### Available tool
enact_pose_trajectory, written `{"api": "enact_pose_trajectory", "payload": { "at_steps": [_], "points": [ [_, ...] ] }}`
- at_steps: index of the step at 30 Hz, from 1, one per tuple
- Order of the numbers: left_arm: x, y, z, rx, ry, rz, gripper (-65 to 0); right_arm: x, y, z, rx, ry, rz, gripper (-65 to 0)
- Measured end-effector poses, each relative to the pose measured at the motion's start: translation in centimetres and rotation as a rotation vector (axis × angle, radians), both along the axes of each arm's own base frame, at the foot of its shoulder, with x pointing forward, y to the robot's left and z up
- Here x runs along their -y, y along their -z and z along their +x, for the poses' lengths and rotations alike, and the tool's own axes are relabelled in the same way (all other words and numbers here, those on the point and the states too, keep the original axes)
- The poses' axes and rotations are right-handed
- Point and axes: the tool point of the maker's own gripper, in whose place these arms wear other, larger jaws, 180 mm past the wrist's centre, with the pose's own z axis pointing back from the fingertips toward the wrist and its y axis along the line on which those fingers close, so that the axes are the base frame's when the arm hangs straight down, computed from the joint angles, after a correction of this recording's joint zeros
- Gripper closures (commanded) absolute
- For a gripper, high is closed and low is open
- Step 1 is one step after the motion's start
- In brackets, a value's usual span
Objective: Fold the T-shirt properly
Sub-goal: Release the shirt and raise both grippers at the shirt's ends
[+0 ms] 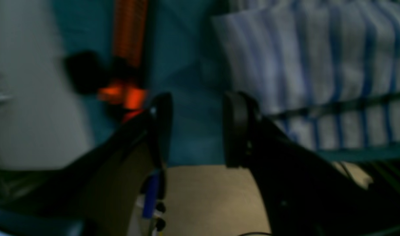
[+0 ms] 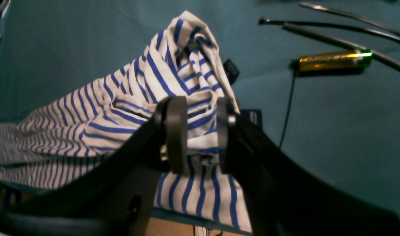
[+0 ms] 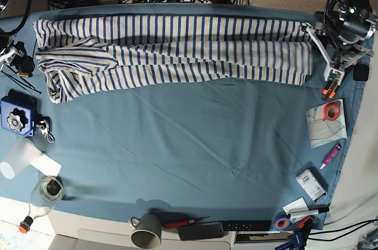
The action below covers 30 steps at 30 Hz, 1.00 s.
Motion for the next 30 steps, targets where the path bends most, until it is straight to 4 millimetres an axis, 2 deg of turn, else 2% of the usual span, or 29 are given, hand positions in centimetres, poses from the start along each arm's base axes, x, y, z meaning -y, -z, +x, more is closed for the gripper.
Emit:
{"api": "enact_pose_trajectory", "payload": {
  "at_steps": [2,6,8,9,13,15,21,25,30],
  "points": [
    [0.0,-0.4,-0.7,0.001,0.007,0.026,-25.8,0.0,0.0,0.0,-0.001,0.0,0.0,-15.9],
    [-0.1,0.3,-2.5,-0.045,0.005,0.037,-25.8,0.0,0.0,0.0,-0.001,0.0,0.0,-15.9],
    [-0.3,0.4,-2.8,-0.045,-0.037,0.027,-26.3,0.0,0.0,0.0,0.0,0.0,0.0,-15.9],
    [-0.4,0.2,-2.4,-0.022,-0.054,0.023,-28.1,0.0,0.0,0.0,0.0,0.0,0.0,-15.9],
    [0.4,-1.2,0.0,0.092,-0.047,-0.03,-41.7,0.0,0.0,0.0,-0.001,0.0,0.0,-15.9],
    [1.3,-1.3,0.4,0.105,-0.035,-0.088,-42.9,0.0,0.0,0.0,0.0,0.0,0.0,-15.9],
    [2.3,1.1,-0.3,0.019,-0.059,-0.201,-42.9,0.0,0.0,0.0,0.0,0.0,0.0,-15.9],
    [2.5,2.5,0.1,-0.019,-0.081,-0.272,-42.9,0.0,0.0,0.0,0.0,0.0,0.0,-15.9],
    [3.7,4.0,0.3,-0.065,-0.063,-0.371,-42.9,0.0,0.0,0.0,0.0,0.0,0.0,-15.9]
  ]
}}
